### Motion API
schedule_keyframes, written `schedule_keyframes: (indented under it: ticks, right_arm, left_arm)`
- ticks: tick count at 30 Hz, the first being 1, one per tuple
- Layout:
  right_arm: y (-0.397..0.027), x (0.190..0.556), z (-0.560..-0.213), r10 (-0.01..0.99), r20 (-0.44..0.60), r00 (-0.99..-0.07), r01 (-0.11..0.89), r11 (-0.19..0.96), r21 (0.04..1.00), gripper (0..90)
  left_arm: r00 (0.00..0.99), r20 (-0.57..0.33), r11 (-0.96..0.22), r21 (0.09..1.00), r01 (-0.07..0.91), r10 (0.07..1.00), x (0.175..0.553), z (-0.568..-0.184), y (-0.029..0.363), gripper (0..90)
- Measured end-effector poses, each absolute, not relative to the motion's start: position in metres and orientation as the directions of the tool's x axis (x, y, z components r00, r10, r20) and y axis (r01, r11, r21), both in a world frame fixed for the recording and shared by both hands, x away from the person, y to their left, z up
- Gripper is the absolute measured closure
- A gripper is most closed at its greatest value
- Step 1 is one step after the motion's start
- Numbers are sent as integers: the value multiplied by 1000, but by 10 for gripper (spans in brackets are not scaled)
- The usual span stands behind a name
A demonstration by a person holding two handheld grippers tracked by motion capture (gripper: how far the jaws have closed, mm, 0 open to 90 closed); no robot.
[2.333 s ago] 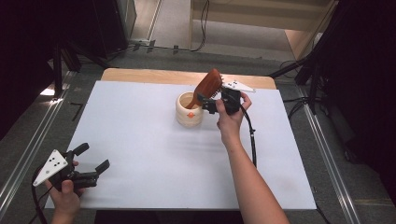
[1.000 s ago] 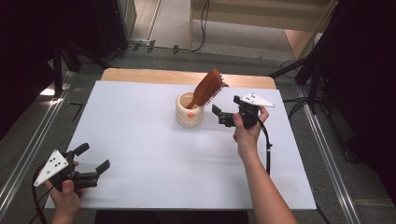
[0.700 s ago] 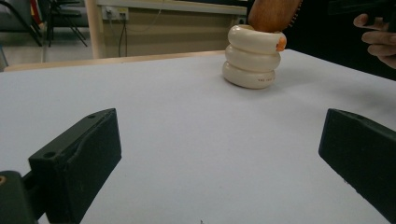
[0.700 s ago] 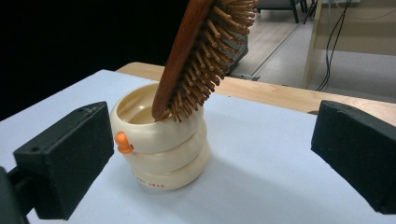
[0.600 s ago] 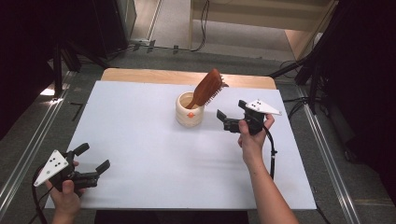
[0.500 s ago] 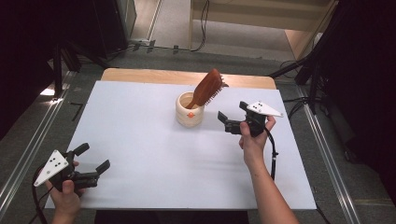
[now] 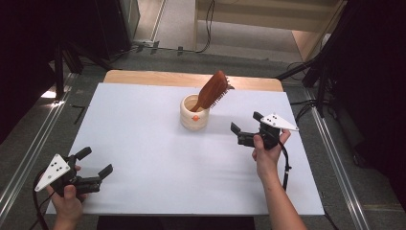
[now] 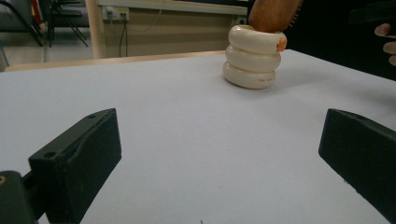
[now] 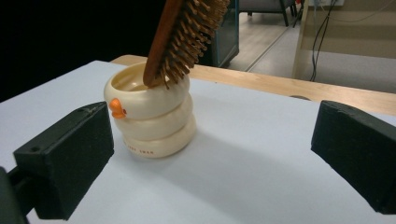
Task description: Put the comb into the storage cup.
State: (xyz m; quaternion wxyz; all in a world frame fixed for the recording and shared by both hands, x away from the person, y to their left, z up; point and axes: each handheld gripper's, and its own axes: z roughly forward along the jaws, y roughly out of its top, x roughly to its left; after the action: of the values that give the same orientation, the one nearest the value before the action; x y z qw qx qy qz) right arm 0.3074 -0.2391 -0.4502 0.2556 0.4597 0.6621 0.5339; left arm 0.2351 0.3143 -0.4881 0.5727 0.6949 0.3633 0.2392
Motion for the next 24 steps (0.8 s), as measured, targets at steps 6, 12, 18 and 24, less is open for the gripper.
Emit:
schedule_keyframes:
  ticks: [6, 12, 18, 24]
  right_arm:
    - [-253, 296, -454, 889, 162, -428, 336, -9, 942, 0]
    - [-267, 286, -458, 901, 163, -402, 340, -18, 940, 0]
    - [-283, 275, -460, 909, 163, -384, 330, -30, 943, 0]
    - [-294, 265, -463, 918, 146, -369, 331, -17, 943, 0]
  left_arm:
    - [624, -82, -82, 970, 229, 777, 235, -488, 314, 0]
    - [623, -82, -82, 970, 229, 778, 235, -488, 314, 0]
    - [622, -82, -81, 970, 229, 779, 235, -488, 314, 0]
    - [624, -79, -84, 970, 228, 777, 235, -488, 314, 0]
